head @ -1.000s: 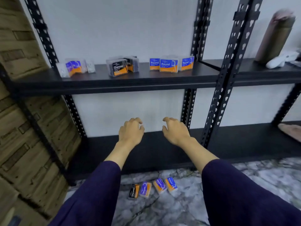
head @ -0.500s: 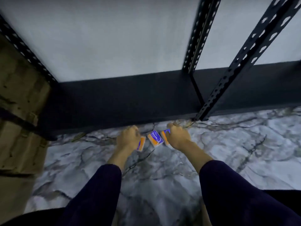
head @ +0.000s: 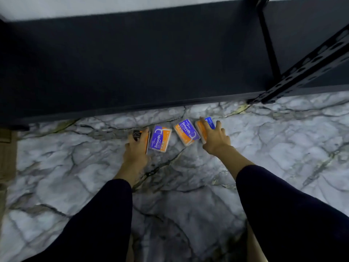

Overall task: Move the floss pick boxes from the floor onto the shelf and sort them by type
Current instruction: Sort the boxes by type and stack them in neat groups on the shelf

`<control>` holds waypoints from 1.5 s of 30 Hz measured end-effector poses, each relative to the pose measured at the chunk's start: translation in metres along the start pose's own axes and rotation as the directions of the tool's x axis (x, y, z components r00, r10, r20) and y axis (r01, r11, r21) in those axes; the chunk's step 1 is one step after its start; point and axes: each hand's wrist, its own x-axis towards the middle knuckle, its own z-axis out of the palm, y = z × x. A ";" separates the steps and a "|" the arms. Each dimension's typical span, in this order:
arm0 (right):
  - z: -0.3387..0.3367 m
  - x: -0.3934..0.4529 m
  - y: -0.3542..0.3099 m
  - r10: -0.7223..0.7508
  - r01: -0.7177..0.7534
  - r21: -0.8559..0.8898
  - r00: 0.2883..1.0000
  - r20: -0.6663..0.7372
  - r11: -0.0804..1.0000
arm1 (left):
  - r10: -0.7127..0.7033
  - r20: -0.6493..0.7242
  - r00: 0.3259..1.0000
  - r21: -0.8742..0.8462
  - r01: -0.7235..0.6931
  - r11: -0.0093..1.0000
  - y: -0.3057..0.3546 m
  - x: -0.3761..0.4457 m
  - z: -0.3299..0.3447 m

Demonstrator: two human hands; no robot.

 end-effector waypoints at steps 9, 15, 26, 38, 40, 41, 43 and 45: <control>0.000 -0.009 -0.008 0.025 -0.023 0.038 0.998 -0.050 0.999 | -0.029 -0.066 0.997 -0.080 0.024 0.996 0.004 -0.012 -0.004; -0.064 -0.055 -0.028 -0.056 0.089 0.162 0.979 -0.196 0.983 | -0.009 -0.206 0.978 -0.120 -0.016 0.993 0.038 -0.060 -0.063; -0.242 -0.222 -0.069 -0.312 0.422 0.036 0.722 -0.618 0.906 | 0.324 -0.623 0.712 0.001 -0.413 0.911 0.108 -0.207 -0.226; -0.384 -0.355 -0.083 -0.311 0.464 -0.117 0.368 -0.876 0.878 | 0.390 -0.898 0.205 0.195 -0.610 0.768 0.161 -0.345 -0.372; -0.405 -0.363 -0.084 -0.303 0.439 -0.154 0.293 -0.907 0.885 | 0.377 -0.918 0.125 0.232 -0.601 0.765 0.168 -0.353 -0.398; -0.415 -0.365 -0.085 -0.293 0.426 -0.166 0.253 -0.922 0.889 | 0.370 -0.924 0.096 0.245 -0.593 0.767 0.171 -0.355 -0.410; -0.434 -0.364 -0.087 -0.278 0.407 -0.177 0.203 -0.939 0.896 | 0.356 -0.931 0.081 0.246 -0.581 0.775 0.175 -0.353 -0.433; -0.452 -0.360 -0.087 -0.281 0.387 -0.194 0.182 -0.942 0.901 | 0.334 -0.939 0.076 0.232 -0.576 0.784 0.178 -0.345 -0.454</control>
